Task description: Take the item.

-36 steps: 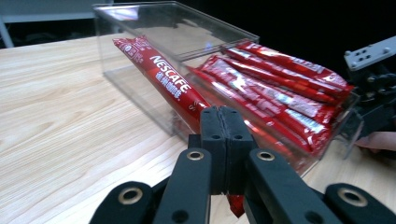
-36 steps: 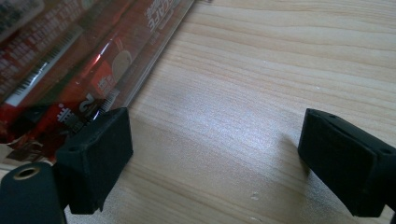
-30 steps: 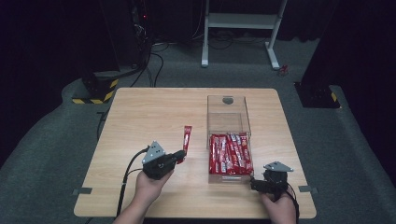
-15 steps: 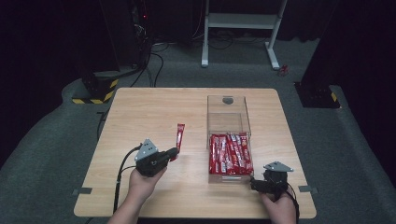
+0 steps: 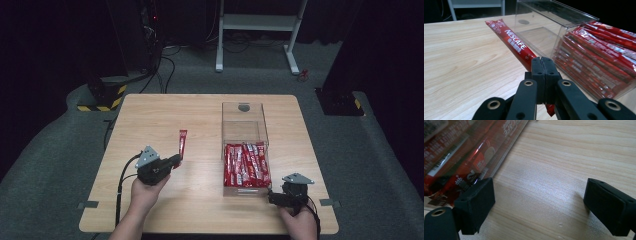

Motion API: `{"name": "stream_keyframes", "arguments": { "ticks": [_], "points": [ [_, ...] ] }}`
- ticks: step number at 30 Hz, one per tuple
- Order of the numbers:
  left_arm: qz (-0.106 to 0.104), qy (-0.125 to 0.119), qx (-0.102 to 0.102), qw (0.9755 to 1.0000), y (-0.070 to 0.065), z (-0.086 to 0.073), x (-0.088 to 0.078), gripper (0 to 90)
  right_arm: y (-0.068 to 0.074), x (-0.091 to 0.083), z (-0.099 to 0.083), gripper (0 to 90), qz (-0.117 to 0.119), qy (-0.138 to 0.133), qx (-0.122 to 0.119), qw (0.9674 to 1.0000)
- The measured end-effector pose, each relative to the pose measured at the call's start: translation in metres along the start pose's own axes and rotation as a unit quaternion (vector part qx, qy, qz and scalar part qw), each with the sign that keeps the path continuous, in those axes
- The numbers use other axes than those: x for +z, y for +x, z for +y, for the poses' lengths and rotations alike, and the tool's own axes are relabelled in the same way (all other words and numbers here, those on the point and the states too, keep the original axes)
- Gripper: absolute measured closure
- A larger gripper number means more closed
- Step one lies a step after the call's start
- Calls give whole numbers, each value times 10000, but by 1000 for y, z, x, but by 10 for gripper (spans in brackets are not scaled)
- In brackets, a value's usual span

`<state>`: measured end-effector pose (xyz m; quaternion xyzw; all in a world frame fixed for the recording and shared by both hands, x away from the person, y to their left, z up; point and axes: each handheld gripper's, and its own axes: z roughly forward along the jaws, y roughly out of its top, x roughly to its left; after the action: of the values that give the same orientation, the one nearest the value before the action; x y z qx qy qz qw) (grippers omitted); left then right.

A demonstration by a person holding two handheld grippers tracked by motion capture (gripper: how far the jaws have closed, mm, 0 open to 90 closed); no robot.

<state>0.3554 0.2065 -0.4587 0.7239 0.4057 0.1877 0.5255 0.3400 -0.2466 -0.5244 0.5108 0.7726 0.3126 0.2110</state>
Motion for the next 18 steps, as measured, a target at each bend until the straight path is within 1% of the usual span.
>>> {"name": "stream_keyframes", "arguments": {
  "ticks": [6, 9, 11, 13, 18],
  "points": [
    [155, 26, -13, 9999, 10, -4, 0, 895, 0, 0, 0, 99, 1, 0, 6, 10000],
    [222, 54, -99, 9997, 16, -8, 1, 895, 0, 0, 0, 99, -1, -2, -2, 10000],
    [278, 72, -113, 9995, 21, -10, 1, 895, 0, 0, 0, 98, -1, 1, 6, 10000],
    [317, 118, -139, 9993, 24, -12, 2, 895, 0, 0, 0, 98, -1, -1, -2, 10000],
    [429, 222, -121, 9988, 31, -17, 5, 894, 0, 0, 0, 99, -2, -1, -2, 10000]
  ]
}}
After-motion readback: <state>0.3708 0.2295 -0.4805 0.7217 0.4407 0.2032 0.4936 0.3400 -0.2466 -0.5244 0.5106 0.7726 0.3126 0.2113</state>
